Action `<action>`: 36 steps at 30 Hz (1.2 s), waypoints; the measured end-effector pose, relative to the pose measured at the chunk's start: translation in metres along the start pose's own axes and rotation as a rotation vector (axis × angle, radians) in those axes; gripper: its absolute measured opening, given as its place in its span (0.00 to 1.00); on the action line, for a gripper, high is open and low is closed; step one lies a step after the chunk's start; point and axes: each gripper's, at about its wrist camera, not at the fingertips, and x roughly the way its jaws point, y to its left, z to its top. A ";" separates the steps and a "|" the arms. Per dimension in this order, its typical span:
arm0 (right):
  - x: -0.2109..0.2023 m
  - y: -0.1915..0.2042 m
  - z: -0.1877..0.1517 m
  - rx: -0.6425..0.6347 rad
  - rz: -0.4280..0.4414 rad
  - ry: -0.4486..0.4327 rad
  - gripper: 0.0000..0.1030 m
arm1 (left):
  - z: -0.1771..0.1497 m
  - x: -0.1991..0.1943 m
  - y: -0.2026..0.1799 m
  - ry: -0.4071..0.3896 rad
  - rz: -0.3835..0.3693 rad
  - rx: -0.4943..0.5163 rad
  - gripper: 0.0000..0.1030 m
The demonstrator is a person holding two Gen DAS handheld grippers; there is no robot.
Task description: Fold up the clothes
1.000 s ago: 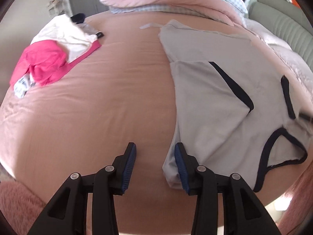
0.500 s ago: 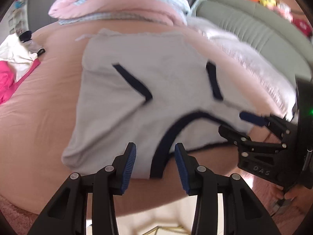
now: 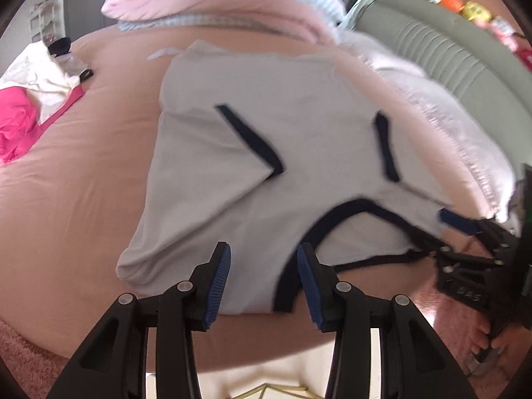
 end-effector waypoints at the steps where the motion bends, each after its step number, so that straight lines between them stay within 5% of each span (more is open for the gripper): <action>1: 0.004 0.001 0.002 -0.008 -0.023 0.005 0.68 | -0.001 0.007 -0.001 0.028 0.025 0.017 0.38; 2: 0.018 0.002 0.001 -0.040 -0.068 0.070 0.68 | -0.003 0.013 -0.003 0.051 0.049 0.034 0.38; 14: 0.008 -0.006 -0.009 -0.022 -0.063 0.139 0.70 | -0.030 -0.005 -0.008 0.067 0.069 0.116 0.40; 22: -0.001 -0.025 -0.002 0.081 -0.100 0.111 0.72 | -0.030 -0.010 0.021 0.080 -0.147 -0.129 0.40; 26: -0.019 -0.042 0.005 0.199 0.030 0.053 0.72 | -0.031 -0.008 0.034 0.097 -0.268 -0.269 0.40; 32: -0.020 -0.074 -0.012 0.434 0.203 0.078 0.72 | -0.035 0.004 0.049 0.113 -0.438 -0.534 0.40; 36: -0.017 -0.095 -0.015 0.602 0.154 0.059 0.72 | -0.030 0.005 0.048 0.048 -0.390 -0.591 0.40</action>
